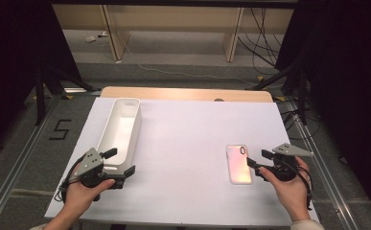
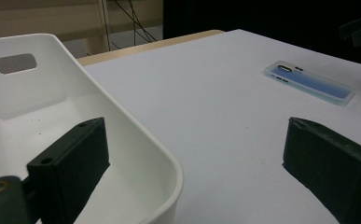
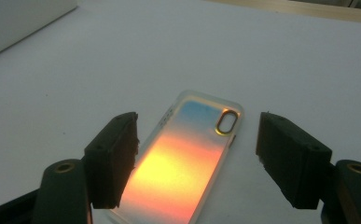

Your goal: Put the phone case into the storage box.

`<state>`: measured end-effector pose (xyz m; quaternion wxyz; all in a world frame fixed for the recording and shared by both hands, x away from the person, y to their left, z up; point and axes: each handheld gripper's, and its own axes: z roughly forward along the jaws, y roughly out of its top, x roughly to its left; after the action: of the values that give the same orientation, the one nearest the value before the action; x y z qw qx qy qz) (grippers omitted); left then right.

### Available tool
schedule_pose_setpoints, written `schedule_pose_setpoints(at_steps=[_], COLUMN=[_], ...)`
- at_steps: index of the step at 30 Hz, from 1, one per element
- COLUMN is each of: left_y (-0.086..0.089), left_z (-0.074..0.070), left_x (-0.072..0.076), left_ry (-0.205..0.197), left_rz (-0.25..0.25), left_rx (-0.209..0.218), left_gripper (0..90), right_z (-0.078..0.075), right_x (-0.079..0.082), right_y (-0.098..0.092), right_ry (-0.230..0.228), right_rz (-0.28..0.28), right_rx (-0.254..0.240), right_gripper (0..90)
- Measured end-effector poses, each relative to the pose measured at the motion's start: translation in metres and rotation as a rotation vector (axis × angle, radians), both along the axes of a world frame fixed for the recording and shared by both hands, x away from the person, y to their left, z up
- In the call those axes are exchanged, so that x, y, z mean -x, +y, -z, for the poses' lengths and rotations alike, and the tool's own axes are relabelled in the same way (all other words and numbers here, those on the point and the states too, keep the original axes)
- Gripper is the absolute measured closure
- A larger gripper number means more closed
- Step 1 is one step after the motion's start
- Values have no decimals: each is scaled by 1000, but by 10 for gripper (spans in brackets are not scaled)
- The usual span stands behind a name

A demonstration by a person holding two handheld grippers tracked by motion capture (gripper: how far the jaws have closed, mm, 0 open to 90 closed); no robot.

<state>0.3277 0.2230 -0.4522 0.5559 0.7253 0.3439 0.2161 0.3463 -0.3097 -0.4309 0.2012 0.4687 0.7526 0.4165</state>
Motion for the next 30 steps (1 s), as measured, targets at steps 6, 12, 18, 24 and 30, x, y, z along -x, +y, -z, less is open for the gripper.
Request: schedule_pose_setpoints(at_steps=[6, 12, 18, 24, 30], left_y=[3, 5, 4, 4, 3], left_z=[-1, -1, -1, -1, 0], left_x=[3, 4, 6, 4, 4], left_ry=[-8, -9, -15, -9, -4], left_rz=[8, 2, 10, 11, 13], left_rx=[1, 18, 7, 0, 8], left_gripper=[62, 62, 61, 61, 62], right_z=[-2, -7, -9, -12, -12], right_x=[1, 2, 0, -1, -3], right_y=[1, 8, 15, 22, 32], right_ry=[3, -2, 3, 88, 152], right_rz=[7, -21, -95, -183, -305], right_rx=[11, 56, 142, 307, 464], right_gripper=[307, 307, 304, 296, 299])
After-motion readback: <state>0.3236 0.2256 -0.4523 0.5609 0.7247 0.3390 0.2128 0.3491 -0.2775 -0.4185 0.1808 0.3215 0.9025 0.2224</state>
